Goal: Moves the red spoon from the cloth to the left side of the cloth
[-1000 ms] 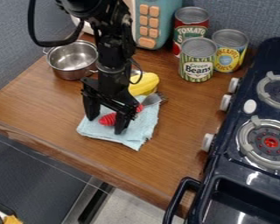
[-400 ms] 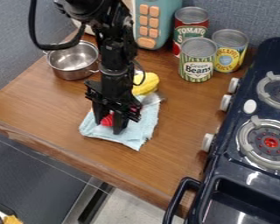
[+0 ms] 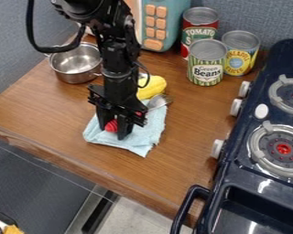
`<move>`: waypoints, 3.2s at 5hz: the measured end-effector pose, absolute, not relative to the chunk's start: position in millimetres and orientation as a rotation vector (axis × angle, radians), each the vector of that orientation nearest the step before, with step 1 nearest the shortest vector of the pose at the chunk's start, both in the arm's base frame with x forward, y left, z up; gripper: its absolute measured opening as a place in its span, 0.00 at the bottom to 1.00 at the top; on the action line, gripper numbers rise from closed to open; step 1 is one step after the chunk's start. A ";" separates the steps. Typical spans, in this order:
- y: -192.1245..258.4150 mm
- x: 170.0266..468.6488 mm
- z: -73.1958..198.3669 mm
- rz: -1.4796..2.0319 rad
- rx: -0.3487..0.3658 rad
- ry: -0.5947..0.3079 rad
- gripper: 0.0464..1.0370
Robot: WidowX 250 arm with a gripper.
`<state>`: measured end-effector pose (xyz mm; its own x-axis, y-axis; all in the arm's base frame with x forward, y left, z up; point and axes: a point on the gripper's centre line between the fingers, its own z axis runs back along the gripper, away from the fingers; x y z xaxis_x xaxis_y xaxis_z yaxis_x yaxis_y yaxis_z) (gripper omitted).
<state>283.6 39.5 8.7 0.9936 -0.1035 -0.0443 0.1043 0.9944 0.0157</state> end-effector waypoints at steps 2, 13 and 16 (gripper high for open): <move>45.3 286.9 54.9 -0.056 -0.080 -0.109 0.42; 107.0 277.0 46.4 0.301 0.021 0.034 0.41; 93.9 252.6 52.0 0.259 -0.010 0.055 0.41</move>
